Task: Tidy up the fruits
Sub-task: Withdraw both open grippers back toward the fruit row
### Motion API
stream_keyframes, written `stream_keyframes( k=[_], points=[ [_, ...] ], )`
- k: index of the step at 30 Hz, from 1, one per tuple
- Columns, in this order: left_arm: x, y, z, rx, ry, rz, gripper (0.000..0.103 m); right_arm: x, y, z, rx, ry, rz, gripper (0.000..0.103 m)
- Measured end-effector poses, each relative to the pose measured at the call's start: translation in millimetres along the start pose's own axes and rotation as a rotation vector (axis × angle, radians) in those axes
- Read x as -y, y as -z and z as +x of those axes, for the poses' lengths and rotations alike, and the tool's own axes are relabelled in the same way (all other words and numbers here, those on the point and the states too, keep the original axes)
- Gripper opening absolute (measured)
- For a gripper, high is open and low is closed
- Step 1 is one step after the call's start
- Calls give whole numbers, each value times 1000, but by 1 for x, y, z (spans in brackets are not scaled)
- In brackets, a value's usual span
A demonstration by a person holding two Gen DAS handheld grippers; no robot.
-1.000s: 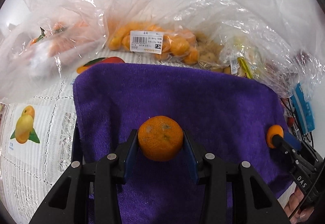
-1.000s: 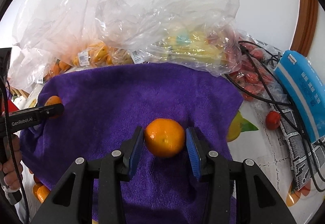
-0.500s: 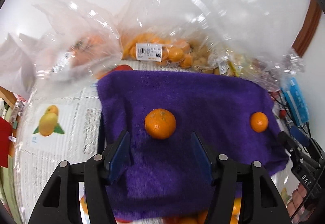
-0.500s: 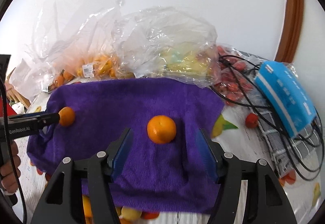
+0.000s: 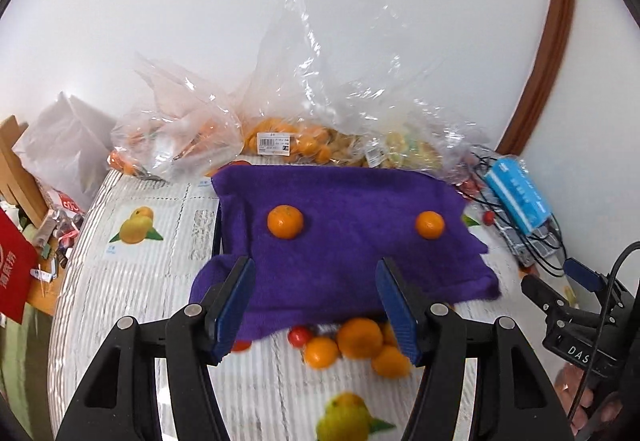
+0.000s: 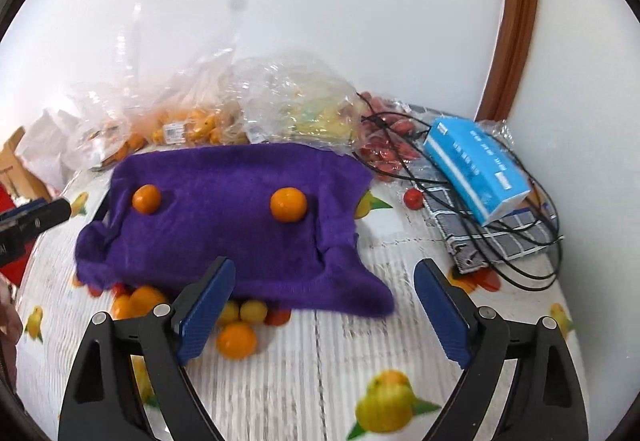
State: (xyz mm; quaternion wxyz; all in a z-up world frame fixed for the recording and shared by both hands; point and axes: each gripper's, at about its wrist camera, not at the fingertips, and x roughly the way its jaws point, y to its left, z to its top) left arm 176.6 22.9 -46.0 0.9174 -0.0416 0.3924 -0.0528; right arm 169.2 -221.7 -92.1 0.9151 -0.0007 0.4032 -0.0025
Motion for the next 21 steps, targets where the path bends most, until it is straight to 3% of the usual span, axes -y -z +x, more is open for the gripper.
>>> stream_keyframes(
  k=[11,21],
  points=[
    [10,42,-57,35,14,34,60,-6,36,-61,42,10,-10,91],
    [11,69,-74,19,21,45,60,-7,62,-93,101,-48,1,91]
  ],
)
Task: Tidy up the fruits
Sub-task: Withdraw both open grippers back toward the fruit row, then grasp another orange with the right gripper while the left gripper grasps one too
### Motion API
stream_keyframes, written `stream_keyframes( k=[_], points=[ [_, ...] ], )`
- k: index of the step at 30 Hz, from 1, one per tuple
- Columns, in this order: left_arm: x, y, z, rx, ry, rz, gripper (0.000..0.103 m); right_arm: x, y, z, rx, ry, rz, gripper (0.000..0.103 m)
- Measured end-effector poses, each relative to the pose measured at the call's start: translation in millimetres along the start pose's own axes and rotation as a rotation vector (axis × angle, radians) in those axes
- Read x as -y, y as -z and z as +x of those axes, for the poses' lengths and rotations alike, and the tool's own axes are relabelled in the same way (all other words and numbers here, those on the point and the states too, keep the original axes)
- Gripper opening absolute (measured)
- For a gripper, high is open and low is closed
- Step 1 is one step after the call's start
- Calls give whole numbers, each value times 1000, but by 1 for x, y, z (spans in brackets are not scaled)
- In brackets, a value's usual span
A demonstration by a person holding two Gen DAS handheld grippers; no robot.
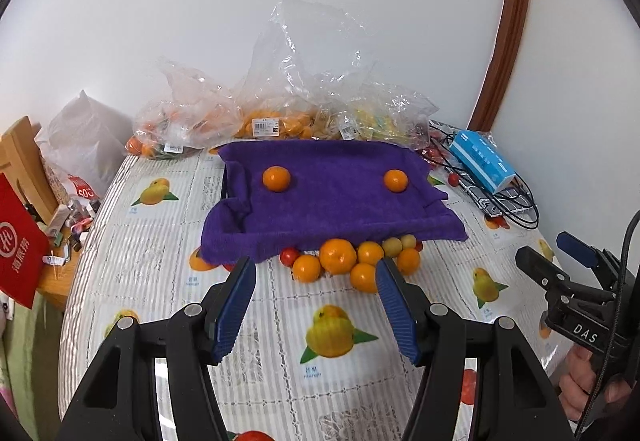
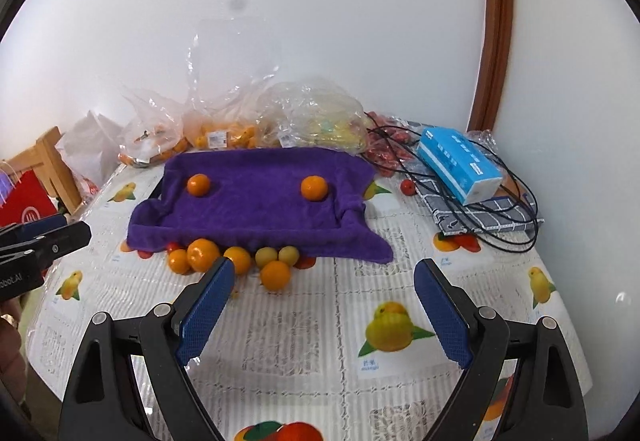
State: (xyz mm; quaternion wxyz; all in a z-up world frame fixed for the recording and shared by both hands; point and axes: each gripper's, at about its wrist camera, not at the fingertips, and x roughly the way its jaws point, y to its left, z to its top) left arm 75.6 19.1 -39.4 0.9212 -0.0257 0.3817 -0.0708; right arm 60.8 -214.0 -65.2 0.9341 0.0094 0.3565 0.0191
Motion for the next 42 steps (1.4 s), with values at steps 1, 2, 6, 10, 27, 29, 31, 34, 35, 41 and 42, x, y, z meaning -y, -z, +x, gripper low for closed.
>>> stream_keyframes(
  k=[1,2,6,10,27,29,31,34,35,41,42],
  points=[
    [0,1,-1,6,3,-1,60,-1,1,-2,0,-6,-4,91],
    [-1,2,-2,10,4,-3,60,-2,3,-4,3,-11,-8,91],
    [-3,6,-3,25,6,-16,60,-4,4,-9,11,-19,-5,91],
    [-8,10,0,25,4,-24,60,-4,6,-8,22,-39,2,91],
    [-38,22,39,-27,-3,-120,60,-24,13,41,-19,-72,-31,83],
    [-40,21,43,-34,0,-123,60,-25,14,46,-36,-96,-25,81],
    [-42,20,48,-37,2,-127,60,-26,14,51,-46,-101,-23,78],
    [-46,19,52,-34,3,-138,60,-26,14,58,-54,-103,-22,74],
    [-47,19,52,-31,3,-140,60,-26,15,60,-56,-103,-21,73],
    [-61,21,65,-36,-24,-163,60,-24,19,78,-83,-124,-4,60],
    [-63,23,67,-38,-28,-168,60,-24,20,83,-91,-131,-2,56]
  ],
)
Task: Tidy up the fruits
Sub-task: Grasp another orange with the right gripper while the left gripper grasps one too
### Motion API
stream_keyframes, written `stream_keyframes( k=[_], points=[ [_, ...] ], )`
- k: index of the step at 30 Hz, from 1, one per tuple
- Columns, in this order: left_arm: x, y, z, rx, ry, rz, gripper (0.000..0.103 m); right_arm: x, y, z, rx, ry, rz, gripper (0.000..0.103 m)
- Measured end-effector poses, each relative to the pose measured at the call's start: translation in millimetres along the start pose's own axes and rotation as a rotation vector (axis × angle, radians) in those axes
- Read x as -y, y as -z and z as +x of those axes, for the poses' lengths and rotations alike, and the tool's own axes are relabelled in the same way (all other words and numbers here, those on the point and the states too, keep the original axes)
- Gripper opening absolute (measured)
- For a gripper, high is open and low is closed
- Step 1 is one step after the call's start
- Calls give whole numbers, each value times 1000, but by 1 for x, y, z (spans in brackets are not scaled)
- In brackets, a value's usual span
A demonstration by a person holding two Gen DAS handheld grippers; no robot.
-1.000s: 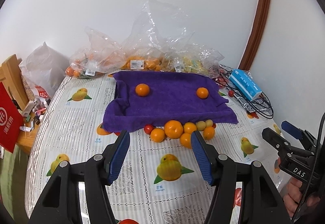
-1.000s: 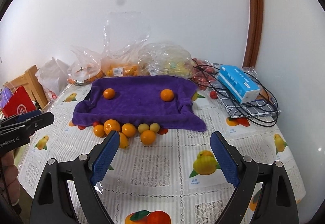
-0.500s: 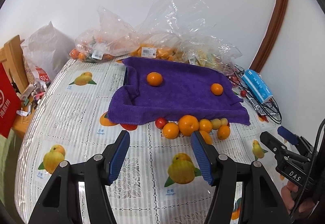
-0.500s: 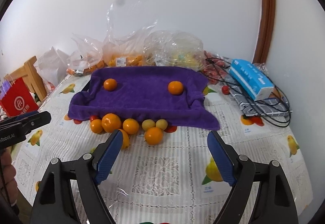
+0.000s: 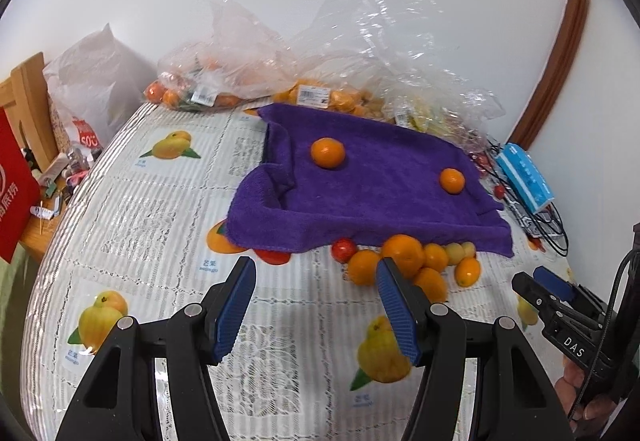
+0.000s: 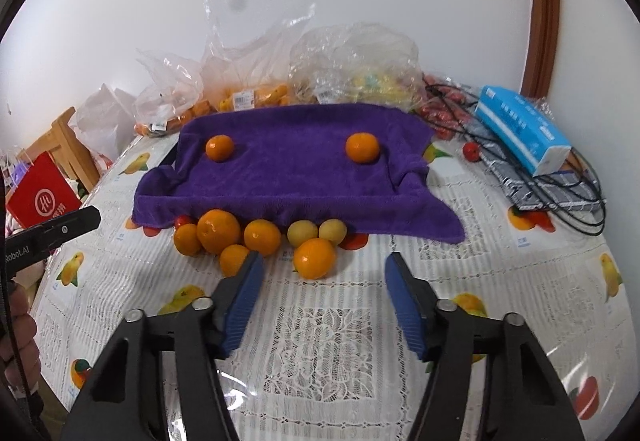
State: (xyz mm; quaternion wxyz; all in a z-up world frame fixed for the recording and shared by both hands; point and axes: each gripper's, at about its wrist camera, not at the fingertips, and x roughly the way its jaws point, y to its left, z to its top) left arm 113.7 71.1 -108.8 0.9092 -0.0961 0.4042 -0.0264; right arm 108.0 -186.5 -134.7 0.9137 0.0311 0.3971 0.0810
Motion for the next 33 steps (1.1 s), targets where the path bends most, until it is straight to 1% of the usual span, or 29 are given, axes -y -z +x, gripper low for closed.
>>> stream_keyframes(
  k=[4,7,10,14,19,25,27,29,30,33],
  points=[
    [-10,4,12,-8,-10,-25,60,1,3,16,-19,-18,6,44],
    [-13,7,21,-22,-12,-35,60,5,6,30,-40,-28,24,42],
    [-15,10,27,-29,-16,-38,60,6,7,40,-54,-45,37,41],
    [-14,14,34,-48,-19,-22,60,4,4,48,-46,-47,34,41],
    [-13,19,36,-38,-23,11,60,3,0,63,-53,-51,52,41],
    [-15,20,43,-46,-19,21,60,-2,3,82,-92,-28,36,41],
    [-16,21,45,-50,-13,19,60,-2,5,88,-118,-16,30,41],
    [-16,22,47,-49,-4,16,60,1,8,88,-118,-26,37,38],
    [-16,23,48,-50,1,13,60,2,9,86,-105,-32,38,36],
    [-12,24,52,-58,22,16,60,6,12,81,-102,-40,29,36]
  ],
)
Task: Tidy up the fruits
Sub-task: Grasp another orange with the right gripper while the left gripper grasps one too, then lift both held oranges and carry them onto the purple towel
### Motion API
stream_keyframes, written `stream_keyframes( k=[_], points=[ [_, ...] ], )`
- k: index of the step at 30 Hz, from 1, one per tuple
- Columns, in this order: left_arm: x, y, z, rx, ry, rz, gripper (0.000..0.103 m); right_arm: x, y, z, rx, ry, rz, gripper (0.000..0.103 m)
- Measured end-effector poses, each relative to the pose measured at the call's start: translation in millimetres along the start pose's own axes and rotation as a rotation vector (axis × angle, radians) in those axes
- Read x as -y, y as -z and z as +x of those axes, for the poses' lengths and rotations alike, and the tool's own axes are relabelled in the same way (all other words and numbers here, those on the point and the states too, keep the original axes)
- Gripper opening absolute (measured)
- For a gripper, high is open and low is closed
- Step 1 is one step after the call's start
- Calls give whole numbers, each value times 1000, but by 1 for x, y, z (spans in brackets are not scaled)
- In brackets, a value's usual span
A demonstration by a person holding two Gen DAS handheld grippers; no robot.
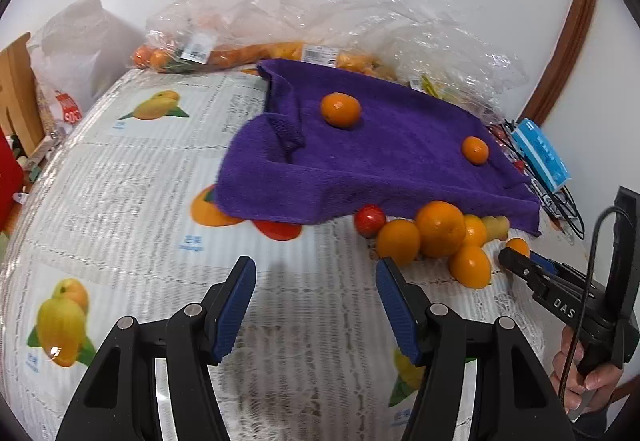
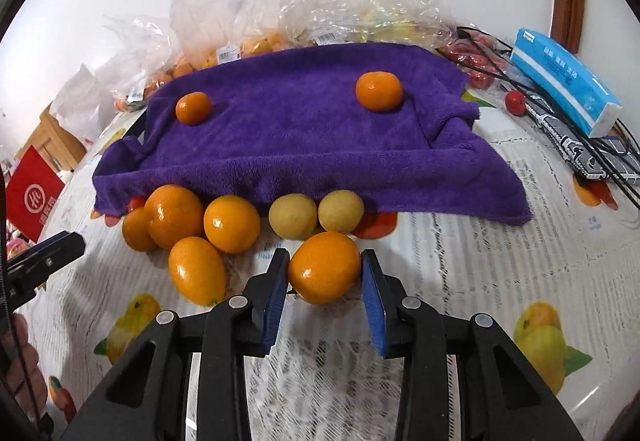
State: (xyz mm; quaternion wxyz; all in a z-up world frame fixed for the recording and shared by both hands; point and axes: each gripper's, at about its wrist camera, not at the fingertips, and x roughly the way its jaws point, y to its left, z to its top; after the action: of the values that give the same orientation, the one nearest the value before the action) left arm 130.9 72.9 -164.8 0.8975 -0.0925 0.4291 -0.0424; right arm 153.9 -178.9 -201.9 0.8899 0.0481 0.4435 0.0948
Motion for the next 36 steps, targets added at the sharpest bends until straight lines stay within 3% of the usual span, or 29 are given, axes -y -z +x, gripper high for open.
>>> stream_keyframes(
  k=[13,19,24,36],
  points=[
    [35,-3,30,-30,40,53,58,17,15,-11,29,-50,-15,36],
    [48,-1,42,-41,51,76,47,17,15,-9,28,-50,-16,36],
    [51,-2,45,-23,60,77,31,16,15,-9,27,-47,-19,36],
    [58,-5,48,-12,33,103,31,17,15,-8,27,-54,-15,36]
  ],
)
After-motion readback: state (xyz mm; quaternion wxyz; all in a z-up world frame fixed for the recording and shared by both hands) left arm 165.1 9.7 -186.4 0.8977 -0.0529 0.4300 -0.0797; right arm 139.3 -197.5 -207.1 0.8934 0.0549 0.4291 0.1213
